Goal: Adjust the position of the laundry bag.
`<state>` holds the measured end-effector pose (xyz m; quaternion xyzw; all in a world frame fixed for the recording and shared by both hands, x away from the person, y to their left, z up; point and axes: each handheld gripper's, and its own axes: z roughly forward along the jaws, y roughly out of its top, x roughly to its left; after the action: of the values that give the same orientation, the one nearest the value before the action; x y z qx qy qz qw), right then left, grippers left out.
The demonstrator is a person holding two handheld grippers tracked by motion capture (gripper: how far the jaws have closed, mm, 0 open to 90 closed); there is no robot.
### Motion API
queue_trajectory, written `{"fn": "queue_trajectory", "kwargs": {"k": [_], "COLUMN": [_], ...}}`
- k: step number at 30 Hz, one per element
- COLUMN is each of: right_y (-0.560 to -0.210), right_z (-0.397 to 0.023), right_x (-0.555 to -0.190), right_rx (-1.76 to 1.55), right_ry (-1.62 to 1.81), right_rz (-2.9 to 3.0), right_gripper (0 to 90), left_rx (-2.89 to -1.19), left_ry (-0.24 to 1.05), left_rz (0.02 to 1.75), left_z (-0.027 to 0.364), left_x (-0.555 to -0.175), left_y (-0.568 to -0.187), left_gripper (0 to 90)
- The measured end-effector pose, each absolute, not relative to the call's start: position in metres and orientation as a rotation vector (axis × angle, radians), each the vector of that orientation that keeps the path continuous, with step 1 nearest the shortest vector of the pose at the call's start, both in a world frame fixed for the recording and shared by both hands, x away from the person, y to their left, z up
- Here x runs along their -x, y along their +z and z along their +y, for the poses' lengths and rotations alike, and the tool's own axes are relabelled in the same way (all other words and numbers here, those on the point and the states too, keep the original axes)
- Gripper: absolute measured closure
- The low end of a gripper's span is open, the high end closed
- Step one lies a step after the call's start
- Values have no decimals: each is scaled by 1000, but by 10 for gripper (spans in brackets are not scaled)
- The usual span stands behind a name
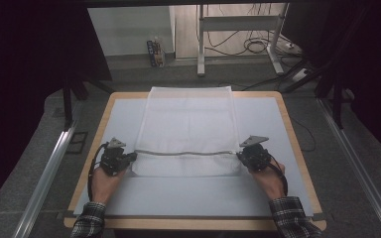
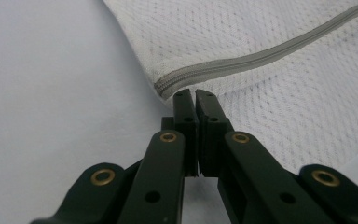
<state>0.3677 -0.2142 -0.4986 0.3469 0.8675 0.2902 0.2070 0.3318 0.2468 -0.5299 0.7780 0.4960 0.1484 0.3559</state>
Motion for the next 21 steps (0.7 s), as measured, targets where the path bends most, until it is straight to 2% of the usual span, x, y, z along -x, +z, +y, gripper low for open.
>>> {"fn": "queue_trajectory", "kwargs": {"k": [21], "right_y": [-485], "right_z": [-236], "right_x": [-332], "right_rx": [-924], "right_ry": [842], "right_rz": [2451], "right_gripper": [878], "left_rx": [-2097], "left_ry": [337], "left_rz": [1195], "left_z": [231], "left_x": [-295], "left_y": [-521], "left_gripper": [888]}}
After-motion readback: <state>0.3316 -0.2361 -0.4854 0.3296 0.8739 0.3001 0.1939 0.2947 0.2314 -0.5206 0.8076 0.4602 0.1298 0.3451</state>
